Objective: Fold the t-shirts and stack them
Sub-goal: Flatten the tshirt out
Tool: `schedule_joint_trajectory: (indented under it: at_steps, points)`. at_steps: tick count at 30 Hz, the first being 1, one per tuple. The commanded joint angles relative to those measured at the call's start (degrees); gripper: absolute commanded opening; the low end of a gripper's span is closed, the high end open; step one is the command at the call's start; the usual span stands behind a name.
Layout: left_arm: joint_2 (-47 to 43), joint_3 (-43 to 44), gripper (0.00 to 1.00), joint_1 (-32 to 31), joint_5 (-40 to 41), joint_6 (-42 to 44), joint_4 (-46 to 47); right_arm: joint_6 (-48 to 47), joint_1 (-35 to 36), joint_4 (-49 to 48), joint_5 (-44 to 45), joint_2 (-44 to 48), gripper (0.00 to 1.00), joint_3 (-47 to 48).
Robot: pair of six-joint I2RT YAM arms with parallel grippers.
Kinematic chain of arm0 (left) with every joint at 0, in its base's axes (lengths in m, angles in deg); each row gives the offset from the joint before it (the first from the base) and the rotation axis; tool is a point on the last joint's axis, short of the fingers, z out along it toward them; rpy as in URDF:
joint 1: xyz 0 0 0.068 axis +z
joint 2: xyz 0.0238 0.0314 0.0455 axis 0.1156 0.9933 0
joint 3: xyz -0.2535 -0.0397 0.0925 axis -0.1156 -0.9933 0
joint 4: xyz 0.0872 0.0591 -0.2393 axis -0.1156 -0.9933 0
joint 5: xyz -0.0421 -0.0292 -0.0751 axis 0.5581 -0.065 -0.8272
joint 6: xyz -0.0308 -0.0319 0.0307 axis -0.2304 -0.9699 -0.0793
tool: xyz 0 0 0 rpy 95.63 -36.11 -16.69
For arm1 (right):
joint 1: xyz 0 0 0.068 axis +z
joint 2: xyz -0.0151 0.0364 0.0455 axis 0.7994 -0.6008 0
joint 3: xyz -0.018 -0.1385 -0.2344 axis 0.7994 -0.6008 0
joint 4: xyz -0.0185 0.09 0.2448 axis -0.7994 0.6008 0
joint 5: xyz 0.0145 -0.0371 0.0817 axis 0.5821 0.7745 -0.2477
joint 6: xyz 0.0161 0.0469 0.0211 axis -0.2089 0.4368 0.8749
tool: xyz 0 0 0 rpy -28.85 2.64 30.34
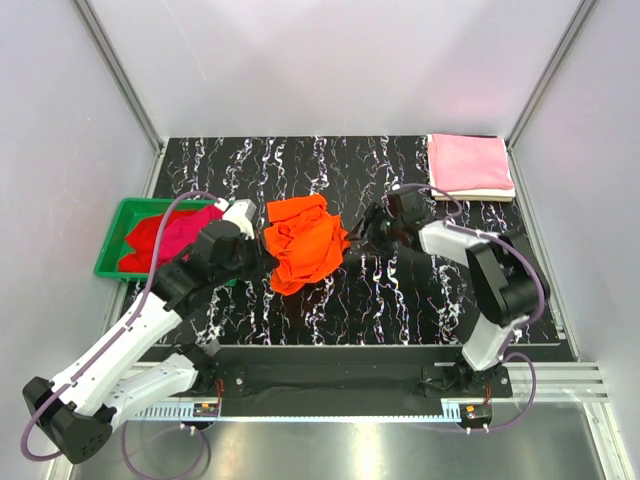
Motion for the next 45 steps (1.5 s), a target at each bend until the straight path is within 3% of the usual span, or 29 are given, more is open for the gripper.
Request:
schedule_joint_trajectory:
  at_steps: [1,7,10,13,14,15,20,23,28,33,40,45]
  points:
    - [-1.00,1.95,0.00,0.00,2.66,-1.07,-0.11,1.69,1.25,-6.74,2.43,-5.75,0.65,5.58]
    - [-0.56,2.73,0.00,0.00,3.10,-1.51,-0.20,1.35,1.60,-7.00,3.74,-13.41,0.64,11.65]
    - [0.40,3.79,0.00,0.00,3.10,-1.86,-0.20,0.82,1.52,-6.66,3.92,-15.53,0.58,13.67]
    - [1.72,5.45,0.00,0.08,4.06,-1.68,-0.11,-0.50,1.52,-5.08,5.32,-16.24,0.26,15.08]
    - [2.42,6.77,0.00,0.08,4.33,-1.25,-0.11,-1.11,1.52,-3.33,6.20,-16.06,0.05,15.34]
    - [2.86,7.74,0.00,0.17,4.86,-0.72,-0.28,-1.73,0.99,-3.40,7.51,-14.84,0.00,15.35]
    - [9.08,22.02,0.00,5.34,7.24,4.63,-2.31,-8.92,-5.33,10.45,13.83,-3.17,0.00,19.47]
    - [14.18,31.78,0.00,13.24,2.41,5.35,-2.57,-13.24,-10.60,23.28,22.53,7.55,0.00,23.51]
    - [20.08,41.57,0.00,17.22,-4.36,6.40,-3.80,-16.93,-17.37,32.18,25.19,20.75,0.00,26.07]
    - [20.71,38.87,0.00,17.40,-5.06,6.14,-3.63,-17.99,-19.14,37.02,25.54,28.31,0.00,23.00]
    - [19.13,30.35,0.00,17.31,-14.21,6.93,-2.31,-19.40,-19.40,41.68,31.17,35.08,0.00,21.50]
    - [17.28,29.37,0.00,17.40,-11.40,8.16,-1.70,-19.14,-19.31,40.03,31.52,36.49,0.00,21.59]
